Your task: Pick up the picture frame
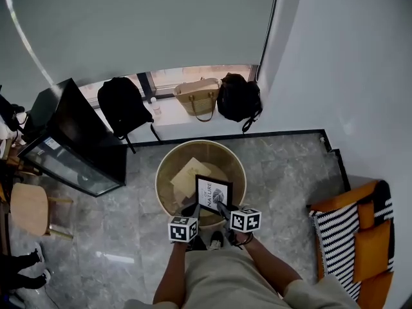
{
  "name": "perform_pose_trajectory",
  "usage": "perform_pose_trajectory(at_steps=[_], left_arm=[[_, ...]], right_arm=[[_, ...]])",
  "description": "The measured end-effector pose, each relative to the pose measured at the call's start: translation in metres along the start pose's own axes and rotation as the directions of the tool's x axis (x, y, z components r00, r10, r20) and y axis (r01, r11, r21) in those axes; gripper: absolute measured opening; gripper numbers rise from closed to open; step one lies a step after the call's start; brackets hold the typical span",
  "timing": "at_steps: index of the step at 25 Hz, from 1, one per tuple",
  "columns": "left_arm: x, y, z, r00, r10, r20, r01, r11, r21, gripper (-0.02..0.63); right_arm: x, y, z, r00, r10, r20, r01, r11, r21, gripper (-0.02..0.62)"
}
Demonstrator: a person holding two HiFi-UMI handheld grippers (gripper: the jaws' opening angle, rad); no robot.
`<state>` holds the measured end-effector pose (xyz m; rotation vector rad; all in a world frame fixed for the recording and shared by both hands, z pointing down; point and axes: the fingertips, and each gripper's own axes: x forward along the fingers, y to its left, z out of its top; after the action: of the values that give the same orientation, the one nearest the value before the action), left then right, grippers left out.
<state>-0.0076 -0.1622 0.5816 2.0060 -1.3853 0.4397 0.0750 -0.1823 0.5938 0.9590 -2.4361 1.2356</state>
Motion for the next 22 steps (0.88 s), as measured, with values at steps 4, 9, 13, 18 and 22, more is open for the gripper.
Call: perform_pose_trajectory(at_steps=[4, 9, 13, 18, 22], left_arm=[[-0.001, 0.0, 0.0, 1.0, -0.008, 0.018, 0.008, 1.0, -0.011, 0.02], [-0.002, 0.001, 0.0, 1.0, -0.013, 0.023, 0.013, 1.0, -0.008, 0.02], [-0.003, 0.001, 0.0, 0.999, -0.012, 0.03, 0.012, 1.0, -0.013, 0.02], [-0.004, 0.001, -0.004, 1.0, -0.012, 0.024, 0.012, 1.0, -0.011, 0.02], [-0.004, 0.0, -0.001, 1.0, -0.011, 0.026, 0.012, 1.0, -0.007, 0.02]], right_arm=[[0.0, -0.001, -0.004, 1.0, -0.007, -0.01, 0.007, 1.0, -0.001, 0.04], [0.001, -0.005, -0.001, 1.0, -0.021, -0.002, 0.021, 1.0, 0.016, 0.038], [0.0, -0.008, -0.001, 1.0, -0.031, 0.003, 0.031, 0.999, 0.023, 0.038], [-0.001, -0.011, 0.0, 0.999, -0.034, 0.011, 0.034, 0.999, 0.038, 0.038], [-0.002, -0.01, 0.001, 1.0, -0.027, 0.012, 0.027, 0.999, 0.039, 0.038]])
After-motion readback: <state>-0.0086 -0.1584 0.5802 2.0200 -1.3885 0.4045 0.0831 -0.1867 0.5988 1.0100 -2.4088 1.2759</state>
